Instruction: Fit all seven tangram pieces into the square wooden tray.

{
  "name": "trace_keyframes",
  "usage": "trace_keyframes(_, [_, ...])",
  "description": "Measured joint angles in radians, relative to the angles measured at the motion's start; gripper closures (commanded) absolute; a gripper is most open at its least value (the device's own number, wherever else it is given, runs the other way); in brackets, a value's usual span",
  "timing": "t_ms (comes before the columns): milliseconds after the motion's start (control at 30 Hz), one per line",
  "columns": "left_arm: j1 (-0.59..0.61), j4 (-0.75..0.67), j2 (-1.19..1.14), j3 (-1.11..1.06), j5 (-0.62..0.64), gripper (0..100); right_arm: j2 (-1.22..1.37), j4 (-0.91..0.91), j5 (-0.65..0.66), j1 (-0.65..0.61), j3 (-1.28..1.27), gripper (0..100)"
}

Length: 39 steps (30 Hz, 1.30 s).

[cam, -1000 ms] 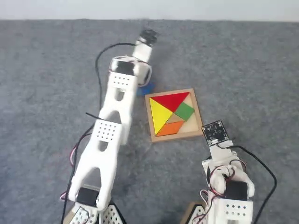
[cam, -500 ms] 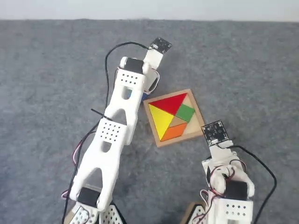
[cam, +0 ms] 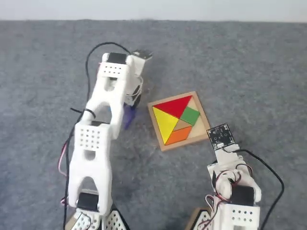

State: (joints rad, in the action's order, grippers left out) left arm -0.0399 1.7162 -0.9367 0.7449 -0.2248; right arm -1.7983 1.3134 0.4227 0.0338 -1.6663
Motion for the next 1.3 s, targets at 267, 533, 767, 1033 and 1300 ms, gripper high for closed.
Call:
trace_keyframes(267, [-0.028,0.005,0.410,-0.404,-0.029,90,0.000,0.000,0.000,0.000,0.000,99.1])
trace_keyframes(533, [0.009,-0.109,0.709,-0.620,0.023,90,0.000,0.000,0.000,0.000,0.000,99.1])
trace_keyframes(767, [0.040,-0.483,0.720,-0.911,0.232,90,0.000,0.000,0.000,0.000,0.000,99.1])
trace_keyframes(1033, [0.083,-0.563,0.720,-0.974,0.319,90,0.000,0.000,0.000,0.000,0.000,99.1])
trace_keyframes(1300, [0.181,-0.611,0.720,-0.990,0.339,90,0.000,0.000,0.000,0.000,0.000,99.1])
